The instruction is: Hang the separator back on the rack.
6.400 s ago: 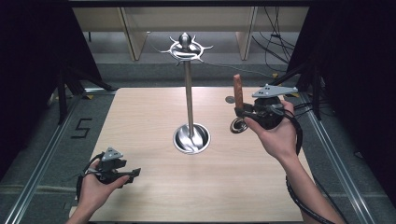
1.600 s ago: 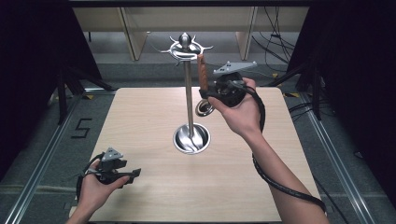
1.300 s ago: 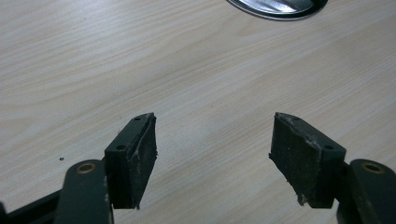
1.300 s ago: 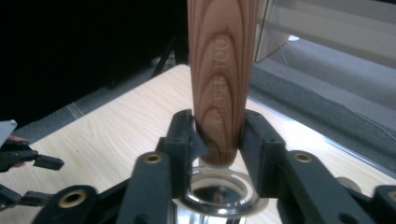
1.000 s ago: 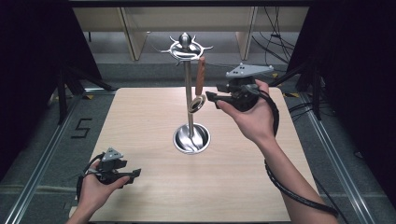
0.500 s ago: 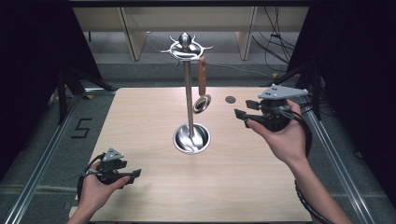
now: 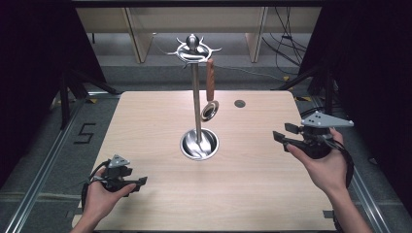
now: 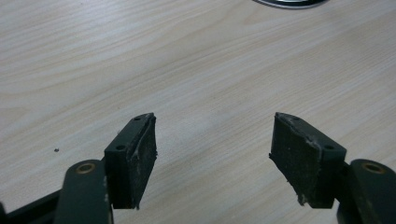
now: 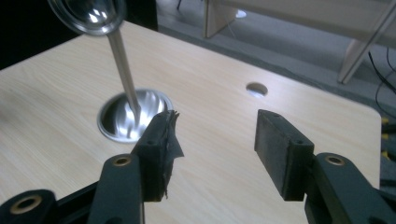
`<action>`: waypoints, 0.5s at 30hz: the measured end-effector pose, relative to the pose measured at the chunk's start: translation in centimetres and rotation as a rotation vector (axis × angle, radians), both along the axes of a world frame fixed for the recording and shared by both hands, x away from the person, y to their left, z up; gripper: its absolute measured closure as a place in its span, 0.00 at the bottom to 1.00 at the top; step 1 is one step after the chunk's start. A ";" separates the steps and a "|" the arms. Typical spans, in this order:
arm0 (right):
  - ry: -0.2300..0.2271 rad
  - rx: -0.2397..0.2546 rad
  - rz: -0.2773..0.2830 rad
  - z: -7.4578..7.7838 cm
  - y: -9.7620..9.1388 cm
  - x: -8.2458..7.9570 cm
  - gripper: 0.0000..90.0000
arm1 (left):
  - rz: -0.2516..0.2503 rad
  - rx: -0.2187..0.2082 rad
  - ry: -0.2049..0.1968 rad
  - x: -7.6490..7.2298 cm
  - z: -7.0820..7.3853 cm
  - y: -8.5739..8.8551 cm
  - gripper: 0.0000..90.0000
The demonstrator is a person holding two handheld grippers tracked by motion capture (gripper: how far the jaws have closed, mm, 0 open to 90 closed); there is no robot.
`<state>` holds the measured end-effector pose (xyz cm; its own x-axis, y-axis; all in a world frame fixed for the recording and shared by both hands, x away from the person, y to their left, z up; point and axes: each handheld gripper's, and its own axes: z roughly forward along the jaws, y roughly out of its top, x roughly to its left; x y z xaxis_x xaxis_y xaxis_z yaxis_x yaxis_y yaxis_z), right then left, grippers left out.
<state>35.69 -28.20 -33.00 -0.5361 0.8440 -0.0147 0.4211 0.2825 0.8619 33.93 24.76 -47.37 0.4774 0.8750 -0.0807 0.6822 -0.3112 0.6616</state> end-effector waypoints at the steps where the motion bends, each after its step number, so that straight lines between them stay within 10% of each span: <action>1: 0.008 -0.004 -0.016 -0.5 -0.4 -0.1 0.54 | -0.004 -0.005 0.001 0.0 0.0 0.0 0.34; 15: 0.119 0.028 -0.121 -6.1 -4.4 0.4 0.53 | -0.005 -0.001 0.007 -0.1 0.0 0.1 0.34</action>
<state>36.09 -32.61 -39.09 -0.4272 0.9017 0.0672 0.5498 0.2000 0.8110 33.82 24.86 -47.34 0.4809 0.8726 -0.0850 0.6855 -0.3138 0.6570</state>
